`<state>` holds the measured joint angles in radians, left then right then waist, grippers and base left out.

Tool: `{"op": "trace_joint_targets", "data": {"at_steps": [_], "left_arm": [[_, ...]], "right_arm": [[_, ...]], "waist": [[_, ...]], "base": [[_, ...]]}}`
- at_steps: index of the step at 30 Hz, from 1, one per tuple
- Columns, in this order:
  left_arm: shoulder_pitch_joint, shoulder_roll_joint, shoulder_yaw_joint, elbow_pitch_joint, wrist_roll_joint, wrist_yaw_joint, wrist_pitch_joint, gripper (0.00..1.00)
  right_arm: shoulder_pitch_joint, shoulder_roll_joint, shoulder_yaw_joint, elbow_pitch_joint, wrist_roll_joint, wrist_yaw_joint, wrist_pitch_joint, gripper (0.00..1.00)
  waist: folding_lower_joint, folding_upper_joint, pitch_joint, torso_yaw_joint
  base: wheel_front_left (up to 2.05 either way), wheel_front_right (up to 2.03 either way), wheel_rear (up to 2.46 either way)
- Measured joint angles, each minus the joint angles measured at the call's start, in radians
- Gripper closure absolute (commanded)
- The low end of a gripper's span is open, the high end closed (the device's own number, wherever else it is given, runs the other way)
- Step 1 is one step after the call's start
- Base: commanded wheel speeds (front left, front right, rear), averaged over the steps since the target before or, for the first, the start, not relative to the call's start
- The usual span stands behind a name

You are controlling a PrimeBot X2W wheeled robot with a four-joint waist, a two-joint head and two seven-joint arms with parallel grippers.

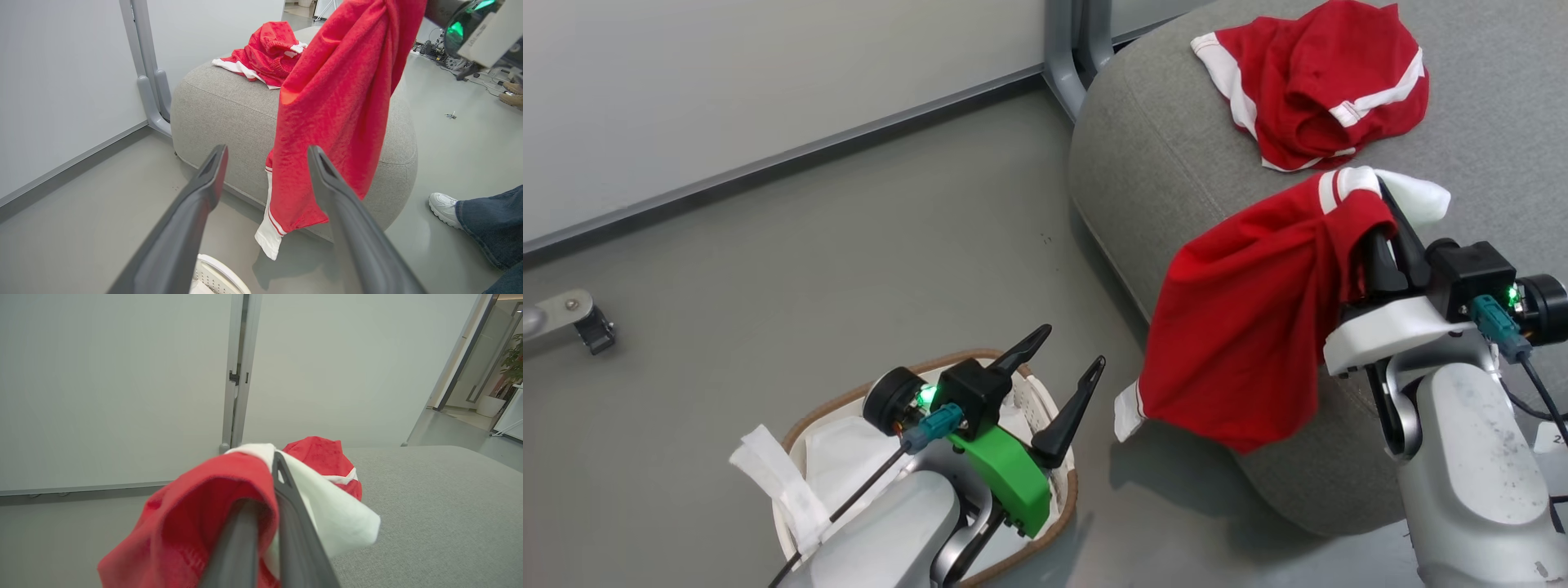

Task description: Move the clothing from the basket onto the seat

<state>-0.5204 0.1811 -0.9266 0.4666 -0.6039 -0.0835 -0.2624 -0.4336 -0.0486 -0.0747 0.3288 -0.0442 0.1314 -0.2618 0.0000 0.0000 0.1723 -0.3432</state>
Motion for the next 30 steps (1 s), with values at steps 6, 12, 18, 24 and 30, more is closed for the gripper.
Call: {"op": "trace_joint_targets", "data": {"at_steps": [6, 12, 18, 24, 30], "left_arm": [[-0.024, 0.003, -0.001, -0.025, 0.020, 0.005, 0.000, 0.00], [-0.038, 0.009, -0.005, -0.045, 0.032, 0.013, 0.005, 0.00], [-0.064, 0.016, -0.015, -0.067, 0.050, 0.021, 0.016, 0.00], [-0.116, 0.022, -0.019, -0.103, 0.071, 0.027, 0.029, 0.00], [-0.166, 0.034, -0.027, -0.145, 0.103, 0.031, 0.047, 0.00]], "right_arm": [[-0.114, -0.037, 0.028, 0.054, 0.001, 0.000, 0.002, 1.00], [-0.339, -0.146, 0.049, 0.088, 0.001, 0.000, 0.046, 1.00], [-0.584, -0.299, -0.001, 0.113, 0.009, 0.000, 0.142, 1.00], [-0.753, -0.482, -0.099, 0.151, 0.009, 0.000, 0.238, 1.00], [-0.778, -0.587, -0.195, 0.235, -0.005, 0.000, 0.260, 1.00]], "waist": [[0.0000, 0.0000, 0.042, 0.011], [0.0000, 0.0000, 0.100, 0.029], [0.0000, 0.0000, 0.162, 0.063], [0.0001, 0.0000, 0.231, 0.113], [0.0001, 0.0000, 0.311, 0.165]], "base": [[0.00, 0.00, 0.00], [0.00, 0.00, 0.00], [0.00, 0.00, 0.00], [0.00, 0.00, 0.00], [0.00, 0.00, 0.00]]}}
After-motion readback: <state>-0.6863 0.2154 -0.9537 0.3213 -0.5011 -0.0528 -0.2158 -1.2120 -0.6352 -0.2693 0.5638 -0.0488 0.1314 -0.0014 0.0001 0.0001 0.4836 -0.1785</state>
